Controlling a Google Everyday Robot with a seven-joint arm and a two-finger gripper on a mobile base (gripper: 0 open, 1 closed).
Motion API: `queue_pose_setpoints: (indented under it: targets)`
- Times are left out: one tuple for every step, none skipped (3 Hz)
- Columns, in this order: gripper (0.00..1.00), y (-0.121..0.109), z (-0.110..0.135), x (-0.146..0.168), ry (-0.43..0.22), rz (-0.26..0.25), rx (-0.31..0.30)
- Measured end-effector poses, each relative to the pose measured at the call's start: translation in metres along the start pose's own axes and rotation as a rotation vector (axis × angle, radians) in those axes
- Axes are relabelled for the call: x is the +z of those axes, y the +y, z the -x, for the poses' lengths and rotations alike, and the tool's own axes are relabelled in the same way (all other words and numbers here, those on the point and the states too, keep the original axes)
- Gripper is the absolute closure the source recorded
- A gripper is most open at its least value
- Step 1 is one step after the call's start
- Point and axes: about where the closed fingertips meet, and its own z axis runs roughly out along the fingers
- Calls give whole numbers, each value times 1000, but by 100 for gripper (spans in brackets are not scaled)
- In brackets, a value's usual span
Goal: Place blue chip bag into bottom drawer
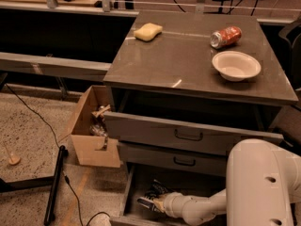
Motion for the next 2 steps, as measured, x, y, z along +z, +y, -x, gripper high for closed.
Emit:
queue_pose_setpoints:
  targets:
    - [59, -9, -11, 13, -4, -20, 39]
    - [36, -16, -12, 14, -18, -44, 58]
